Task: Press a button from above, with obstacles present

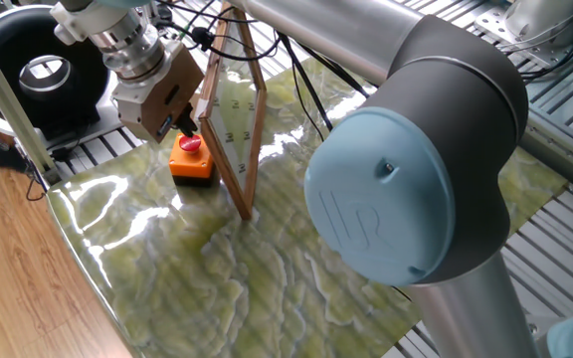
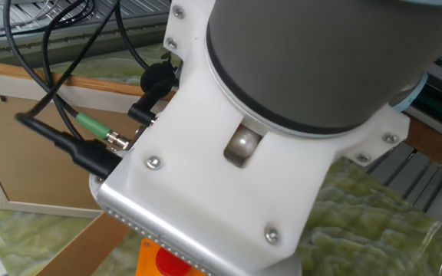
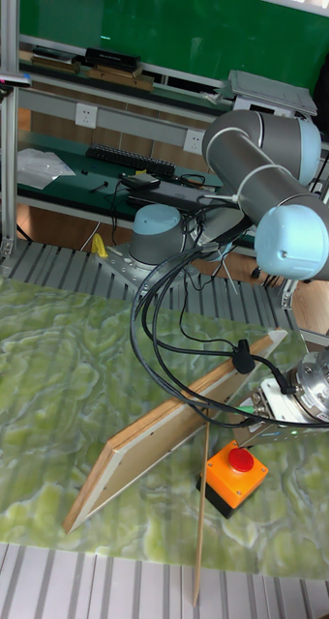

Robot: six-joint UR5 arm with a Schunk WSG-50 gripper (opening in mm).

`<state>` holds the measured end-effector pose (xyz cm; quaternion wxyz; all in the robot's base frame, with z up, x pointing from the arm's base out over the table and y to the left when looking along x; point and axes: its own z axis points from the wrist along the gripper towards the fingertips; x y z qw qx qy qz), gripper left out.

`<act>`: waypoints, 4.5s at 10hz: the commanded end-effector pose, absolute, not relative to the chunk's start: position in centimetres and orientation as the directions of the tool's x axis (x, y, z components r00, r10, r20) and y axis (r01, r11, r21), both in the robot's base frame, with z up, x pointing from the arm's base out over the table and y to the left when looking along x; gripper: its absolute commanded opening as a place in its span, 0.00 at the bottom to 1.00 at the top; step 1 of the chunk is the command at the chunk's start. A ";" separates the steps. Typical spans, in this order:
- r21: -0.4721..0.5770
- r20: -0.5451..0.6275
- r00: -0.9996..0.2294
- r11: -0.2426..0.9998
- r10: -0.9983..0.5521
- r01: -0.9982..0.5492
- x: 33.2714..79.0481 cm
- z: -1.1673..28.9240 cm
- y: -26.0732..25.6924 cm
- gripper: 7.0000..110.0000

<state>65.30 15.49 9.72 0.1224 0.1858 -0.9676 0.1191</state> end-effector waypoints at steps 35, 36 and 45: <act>-0.212 0.239 -0.922 0.910 -0.304 -0.355 66.2 6.9 16.1 0.00; -0.206 0.239 -0.922 0.912 -0.305 -0.355 66.2 7.0 16.3 0.00; -0.065 0.255 -0.901 0.923 -0.352 -0.379 64.7 15.1 17.6 0.00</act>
